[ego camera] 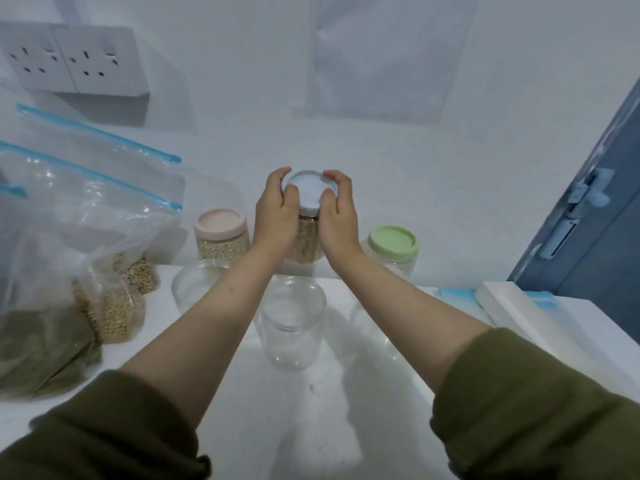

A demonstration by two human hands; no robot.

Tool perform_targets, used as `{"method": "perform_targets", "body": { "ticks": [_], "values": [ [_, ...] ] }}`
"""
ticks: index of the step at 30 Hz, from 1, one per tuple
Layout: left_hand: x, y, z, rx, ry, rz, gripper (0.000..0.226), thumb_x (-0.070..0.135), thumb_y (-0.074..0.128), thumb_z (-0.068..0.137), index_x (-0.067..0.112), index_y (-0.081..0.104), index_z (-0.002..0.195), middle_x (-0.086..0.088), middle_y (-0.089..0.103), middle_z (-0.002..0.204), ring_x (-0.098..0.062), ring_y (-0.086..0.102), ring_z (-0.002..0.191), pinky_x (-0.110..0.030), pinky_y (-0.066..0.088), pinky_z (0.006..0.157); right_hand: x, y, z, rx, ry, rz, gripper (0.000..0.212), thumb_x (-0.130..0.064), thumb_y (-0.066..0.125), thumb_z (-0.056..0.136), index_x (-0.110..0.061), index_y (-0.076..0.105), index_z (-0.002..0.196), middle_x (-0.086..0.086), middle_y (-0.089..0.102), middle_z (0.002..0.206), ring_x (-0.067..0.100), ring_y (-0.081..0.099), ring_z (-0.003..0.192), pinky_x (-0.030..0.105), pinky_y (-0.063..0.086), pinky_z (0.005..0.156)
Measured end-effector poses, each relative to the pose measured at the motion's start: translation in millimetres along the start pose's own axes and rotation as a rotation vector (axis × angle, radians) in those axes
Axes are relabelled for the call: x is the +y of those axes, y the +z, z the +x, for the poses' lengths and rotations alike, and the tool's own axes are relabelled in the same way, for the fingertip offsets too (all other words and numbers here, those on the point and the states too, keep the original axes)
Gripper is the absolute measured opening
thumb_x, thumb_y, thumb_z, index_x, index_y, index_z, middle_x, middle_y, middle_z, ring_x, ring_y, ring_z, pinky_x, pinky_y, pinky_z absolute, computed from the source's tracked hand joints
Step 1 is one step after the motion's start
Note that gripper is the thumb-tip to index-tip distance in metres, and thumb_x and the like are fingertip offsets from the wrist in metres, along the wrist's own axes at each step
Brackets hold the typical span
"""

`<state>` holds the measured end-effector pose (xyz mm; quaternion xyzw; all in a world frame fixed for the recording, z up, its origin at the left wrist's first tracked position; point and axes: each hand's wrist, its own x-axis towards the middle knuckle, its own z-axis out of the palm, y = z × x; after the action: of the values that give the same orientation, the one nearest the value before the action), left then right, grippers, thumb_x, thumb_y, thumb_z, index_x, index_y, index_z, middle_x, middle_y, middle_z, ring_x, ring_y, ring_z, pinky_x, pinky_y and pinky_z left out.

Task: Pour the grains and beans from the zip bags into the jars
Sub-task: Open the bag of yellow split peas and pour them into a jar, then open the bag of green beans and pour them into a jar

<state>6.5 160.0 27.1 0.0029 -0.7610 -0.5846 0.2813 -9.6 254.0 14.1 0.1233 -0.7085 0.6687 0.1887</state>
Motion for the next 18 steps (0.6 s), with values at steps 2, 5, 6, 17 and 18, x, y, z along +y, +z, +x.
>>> {"method": "perform_targets", "body": {
  "ticks": [2, 5, 6, 17, 18],
  "values": [
    [-17.6, 5.5, 2.7, -0.052, -0.070, 0.100, 0.039, 0.011, 0.037, 0.101, 0.011, 0.046, 0.139, -0.005, 0.056, 0.125, -0.016, 0.051, 0.108, -0.017, 0.036, 0.078, 21.6, 2.4, 1.7, -0.025, 0.106, -0.025, 0.035, -0.016, 0.033, 0.098, -0.022, 0.047, 0.130, 0.005, 0.057, 0.126, 0.022, 0.056, 0.113, 0.032, 0.046, 0.093],
    [-39.6, 9.1, 4.6, -0.120, -0.166, 0.190, 0.040, 0.012, 0.034, 0.103, 0.008, 0.043, 0.142, -0.011, 0.054, 0.134, -0.014, 0.046, 0.106, -0.019, 0.032, 0.080, 43.2, 5.1, 2.5, -0.083, 0.213, -0.072, 0.036, -0.012, 0.033, 0.100, -0.020, 0.047, 0.132, 0.009, 0.057, 0.125, 0.026, 0.056, 0.111, 0.032, 0.046, 0.087],
    [-46.1, 9.4, 5.4, -0.140, -0.191, 0.204, 0.040, 0.012, 0.034, 0.103, 0.008, 0.042, 0.142, -0.012, 0.053, 0.135, -0.015, 0.046, 0.107, -0.020, 0.033, 0.082, 48.2, 6.0, 2.4, -0.105, 0.230, -0.084, 0.035, -0.012, 0.032, 0.100, -0.020, 0.046, 0.132, 0.010, 0.057, 0.125, 0.027, 0.056, 0.111, 0.032, 0.046, 0.088],
    [-53.2, 9.8, 2.0, -0.099, -0.197, 0.326, 0.041, 0.017, 0.032, 0.106, 0.010, 0.043, 0.146, -0.010, 0.048, 0.148, -0.026, 0.044, 0.136, -0.032, 0.032, 0.110, 48.8, -4.4, 4.9, -0.189, 0.296, -0.208, 0.032, -0.022, 0.036, 0.105, -0.017, 0.050, 0.133, 0.004, 0.058, 0.122, 0.017, 0.054, 0.104, 0.027, 0.044, 0.084],
    [-48.5, 11.3, -2.6, -0.071, -0.122, 0.363, 0.042, 0.015, 0.033, 0.105, 0.011, 0.044, 0.145, -0.008, 0.047, 0.149, -0.026, 0.039, 0.140, -0.035, 0.027, 0.117, 46.3, -7.1, 1.1, -0.105, 0.233, -0.202, 0.031, -0.020, 0.038, 0.105, -0.014, 0.052, 0.132, 0.005, 0.058, 0.126, 0.017, 0.054, 0.110, 0.027, 0.043, 0.091]
  ]
}}
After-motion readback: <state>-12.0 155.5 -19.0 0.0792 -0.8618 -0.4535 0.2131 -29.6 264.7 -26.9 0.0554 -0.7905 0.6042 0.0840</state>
